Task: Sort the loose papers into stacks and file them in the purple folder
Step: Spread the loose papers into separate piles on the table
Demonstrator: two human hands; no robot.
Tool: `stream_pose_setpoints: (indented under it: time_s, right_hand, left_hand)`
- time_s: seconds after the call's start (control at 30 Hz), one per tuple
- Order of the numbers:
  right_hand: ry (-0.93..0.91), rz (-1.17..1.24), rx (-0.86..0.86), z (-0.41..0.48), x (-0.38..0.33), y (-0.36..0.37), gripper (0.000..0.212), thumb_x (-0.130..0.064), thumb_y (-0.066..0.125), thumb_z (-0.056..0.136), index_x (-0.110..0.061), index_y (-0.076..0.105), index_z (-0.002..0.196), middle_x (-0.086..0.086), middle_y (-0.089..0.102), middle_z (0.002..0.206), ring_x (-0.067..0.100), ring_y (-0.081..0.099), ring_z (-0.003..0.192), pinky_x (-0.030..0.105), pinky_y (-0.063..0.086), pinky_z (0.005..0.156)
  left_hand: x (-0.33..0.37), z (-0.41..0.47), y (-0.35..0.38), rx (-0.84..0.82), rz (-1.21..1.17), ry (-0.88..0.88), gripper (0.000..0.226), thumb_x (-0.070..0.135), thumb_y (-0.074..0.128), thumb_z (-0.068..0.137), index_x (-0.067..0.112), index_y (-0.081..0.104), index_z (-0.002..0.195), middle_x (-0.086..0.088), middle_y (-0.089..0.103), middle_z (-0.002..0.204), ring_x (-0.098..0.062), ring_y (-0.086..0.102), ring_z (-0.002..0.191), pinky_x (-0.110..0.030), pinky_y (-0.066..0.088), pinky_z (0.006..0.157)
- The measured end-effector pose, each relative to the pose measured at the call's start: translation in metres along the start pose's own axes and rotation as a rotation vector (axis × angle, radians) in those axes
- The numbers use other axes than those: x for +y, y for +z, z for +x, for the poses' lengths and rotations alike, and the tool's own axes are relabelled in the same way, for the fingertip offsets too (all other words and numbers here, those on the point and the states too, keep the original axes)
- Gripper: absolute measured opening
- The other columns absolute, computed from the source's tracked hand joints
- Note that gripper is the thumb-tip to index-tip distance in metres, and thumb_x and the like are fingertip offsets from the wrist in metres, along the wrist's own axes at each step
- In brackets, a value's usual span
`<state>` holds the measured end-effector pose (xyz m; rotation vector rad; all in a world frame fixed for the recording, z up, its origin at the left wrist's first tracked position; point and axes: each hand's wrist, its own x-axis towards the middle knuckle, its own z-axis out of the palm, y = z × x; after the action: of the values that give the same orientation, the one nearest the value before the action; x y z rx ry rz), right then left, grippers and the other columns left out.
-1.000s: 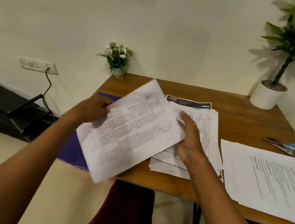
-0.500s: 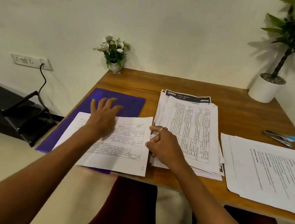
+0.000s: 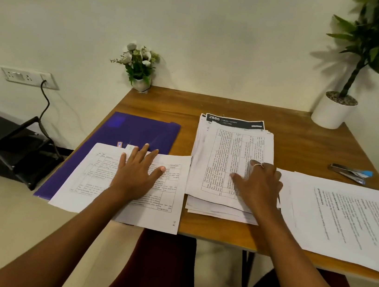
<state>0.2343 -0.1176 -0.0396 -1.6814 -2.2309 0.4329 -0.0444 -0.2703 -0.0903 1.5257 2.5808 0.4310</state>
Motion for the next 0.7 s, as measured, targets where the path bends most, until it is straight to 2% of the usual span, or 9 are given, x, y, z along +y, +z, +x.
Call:
stream_pose_setpoints:
  time_s: [0.1,0.23,0.3,0.4,0.47,0.53,0.7]
  right_hand:
    - [0.074,0.056,0.005,0.016,0.011,-0.001,0.081,-0.057,0.071,0.086,-0.019,0.040,0.151,0.009,0.039,0.155,0.032,0.033,0.141,0.050,0.030,0.113]
    - [0.164,0.147,0.046,0.033,0.017,-0.002,0.090,-0.052,0.081,0.079,-0.017,0.038,0.149,0.010,0.042,0.152,0.033,0.037,0.140,0.051,0.034,0.112]
    - [0.200,0.261,0.070,0.041,0.023,-0.002,0.081,-0.044,0.085,0.078,-0.014,0.044,0.141,0.011,0.050,0.144,0.034,0.047,0.132,0.049,0.042,0.105]
    - [0.221,0.428,0.104,0.048,0.033,-0.008,0.059,-0.026,0.084,0.083,-0.011,0.053,0.131,0.010,0.062,0.135,0.033,0.064,0.116,0.037,0.052,0.084]
    - [0.210,0.486,0.127,0.050,0.038,-0.013,0.043,-0.020,0.082,0.086,-0.012,0.059,0.121,0.008,0.067,0.129,0.030,0.071,0.106,0.024,0.049,0.069]
    - [0.205,0.498,0.138,0.050,0.043,-0.015,0.029,-0.021,0.081,0.086,-0.013,0.062,0.105,0.008,0.071,0.121,0.028,0.073,0.098,0.018,0.044,0.059]
    - [0.212,0.561,0.155,0.052,0.052,-0.021,0.022,-0.021,0.082,0.085,-0.010,0.064,0.089,0.007,0.074,0.104,0.016,0.066,0.077,0.020,0.042,0.057]
  left_hand:
    - [-0.001,0.001,0.005,0.034,0.009,0.005,0.075,0.073,0.023,0.096,0.034,0.020,0.160,0.003,0.008,0.170,-0.024,0.002,0.157,-0.055,0.000,0.123]
    - [-0.002,0.001,0.006,0.057,0.003,0.003,0.080,0.076,0.021,0.091,0.034,0.023,0.159,0.004,0.010,0.170,-0.024,0.004,0.157,-0.054,0.001,0.124]
    - [0.000,0.001,0.005,0.067,0.000,0.001,0.082,0.077,0.022,0.089,0.034,0.025,0.159,0.004,0.012,0.169,-0.024,0.006,0.157,-0.054,0.002,0.124]
    - [0.000,0.000,0.005,0.070,-0.005,0.001,0.082,0.077,0.022,0.088,0.033,0.026,0.158,0.004,0.013,0.169,-0.023,0.007,0.157,-0.054,0.002,0.124]
    - [0.000,0.001,0.005,0.073,-0.007,0.001,0.083,0.077,0.022,0.088,0.033,0.026,0.158,0.004,0.014,0.169,-0.024,0.008,0.157,-0.054,0.003,0.124]
    - [0.000,0.001,0.005,0.073,-0.007,0.002,0.082,0.076,0.024,0.089,0.033,0.027,0.158,0.003,0.014,0.169,-0.024,0.008,0.157,-0.054,0.003,0.124]
    - [0.000,0.001,0.006,0.069,0.009,-0.001,0.082,0.076,0.024,0.089,0.032,0.027,0.158,0.003,0.015,0.169,-0.024,0.009,0.157,-0.055,0.004,0.124]
